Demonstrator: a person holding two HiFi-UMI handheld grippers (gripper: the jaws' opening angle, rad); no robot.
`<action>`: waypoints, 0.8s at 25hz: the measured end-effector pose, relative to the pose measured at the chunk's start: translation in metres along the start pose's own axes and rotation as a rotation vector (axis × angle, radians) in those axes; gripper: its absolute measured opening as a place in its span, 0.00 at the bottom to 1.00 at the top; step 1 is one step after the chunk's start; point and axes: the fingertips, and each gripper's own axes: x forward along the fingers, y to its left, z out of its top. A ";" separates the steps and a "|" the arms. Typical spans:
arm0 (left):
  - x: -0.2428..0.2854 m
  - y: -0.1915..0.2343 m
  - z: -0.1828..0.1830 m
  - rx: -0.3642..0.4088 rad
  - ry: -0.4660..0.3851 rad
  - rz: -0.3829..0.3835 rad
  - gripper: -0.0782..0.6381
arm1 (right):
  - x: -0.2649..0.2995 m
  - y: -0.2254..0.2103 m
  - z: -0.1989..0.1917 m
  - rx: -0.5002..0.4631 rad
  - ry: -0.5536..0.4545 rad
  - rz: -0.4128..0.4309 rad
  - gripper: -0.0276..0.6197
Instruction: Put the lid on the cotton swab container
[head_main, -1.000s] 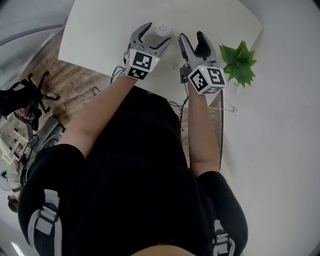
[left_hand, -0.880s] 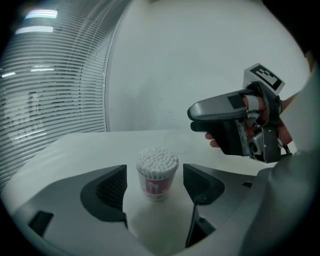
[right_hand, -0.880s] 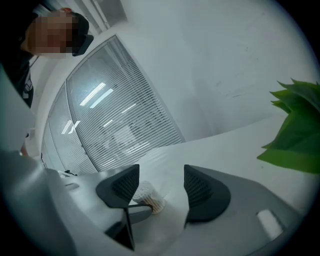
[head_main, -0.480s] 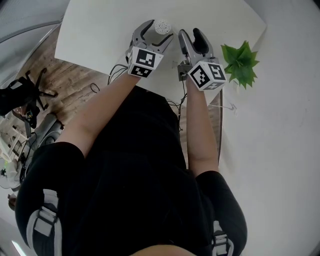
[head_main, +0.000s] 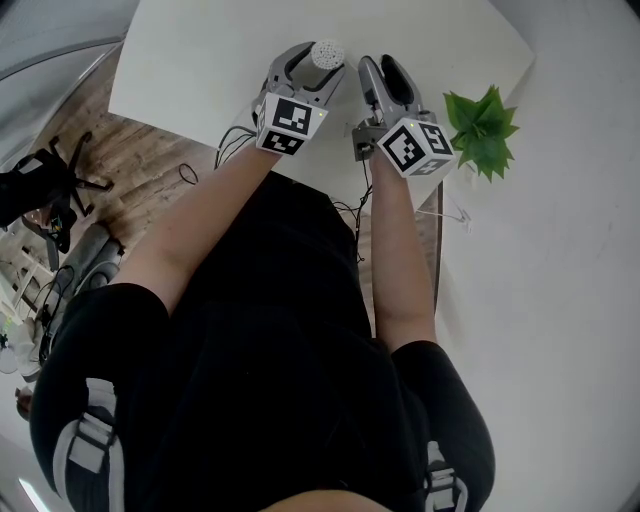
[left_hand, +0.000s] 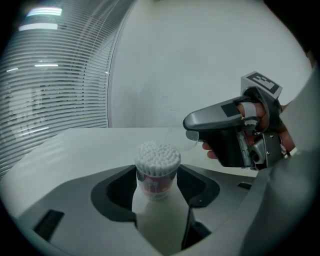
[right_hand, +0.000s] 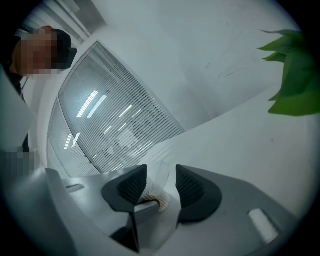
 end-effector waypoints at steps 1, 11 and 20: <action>0.000 0.000 0.000 0.000 -0.001 0.001 0.46 | 0.000 0.001 0.000 0.003 0.000 0.003 0.31; 0.002 -0.001 0.000 -0.006 -0.002 -0.007 0.46 | 0.000 0.016 0.008 -0.022 -0.003 0.032 0.17; 0.001 -0.002 0.001 -0.005 -0.011 -0.019 0.46 | 0.002 0.035 0.009 -0.028 -0.001 0.091 0.17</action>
